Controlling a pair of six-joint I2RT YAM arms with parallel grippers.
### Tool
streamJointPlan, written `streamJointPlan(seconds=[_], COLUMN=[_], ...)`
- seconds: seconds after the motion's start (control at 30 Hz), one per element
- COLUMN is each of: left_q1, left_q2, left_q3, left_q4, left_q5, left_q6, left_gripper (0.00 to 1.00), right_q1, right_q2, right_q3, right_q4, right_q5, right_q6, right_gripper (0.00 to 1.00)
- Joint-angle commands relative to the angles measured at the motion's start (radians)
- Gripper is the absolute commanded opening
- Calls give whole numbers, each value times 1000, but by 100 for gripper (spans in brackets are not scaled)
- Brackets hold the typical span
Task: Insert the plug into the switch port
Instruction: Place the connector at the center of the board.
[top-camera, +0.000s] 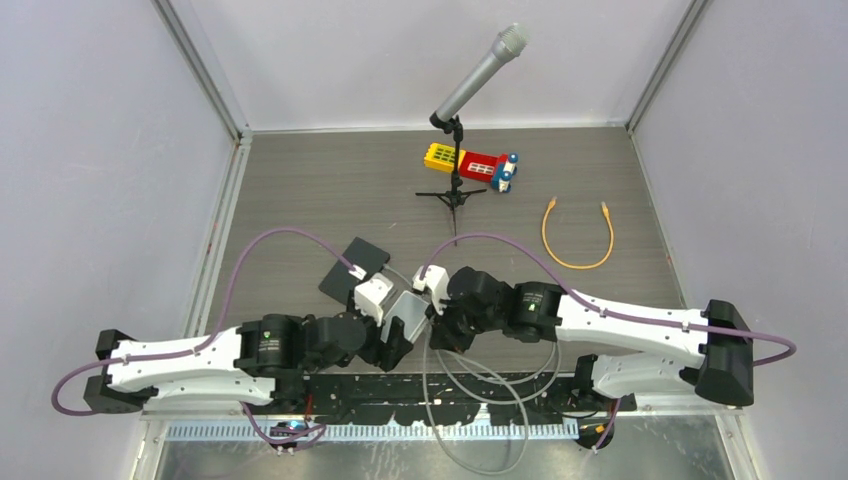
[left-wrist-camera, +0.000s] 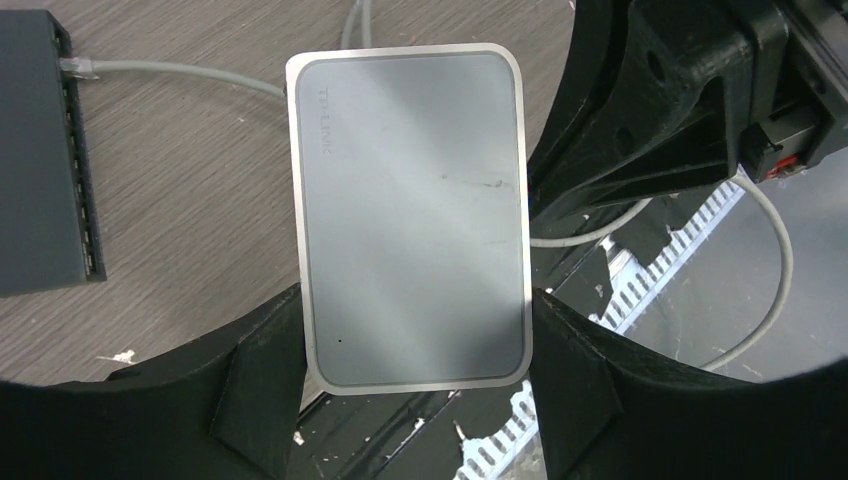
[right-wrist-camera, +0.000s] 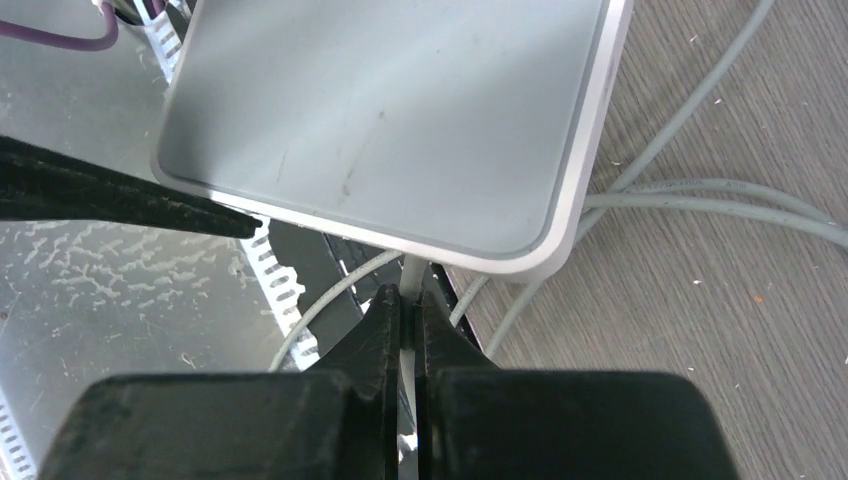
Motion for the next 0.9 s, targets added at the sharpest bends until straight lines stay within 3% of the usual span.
streamJointPlan(seconds=[0.0, 0.47, 0.87], left_q1=[1, 2, 5], left_q2=[-10, 126, 220], left_q3=[38, 89, 70], left_q4=[62, -36, -11], left_q5=[22, 34, 69], left_q6=[16, 34, 43], left_gripper=[0, 0, 0], right_q1=[-2, -3, -3], right_q2=[-24, -53, -135], right_q3=[43, 48, 35], right_q4=[51, -18, -38], right_q5=[3, 75, 106], right_q6=[18, -2, -6], right_gripper=[0, 0, 0])
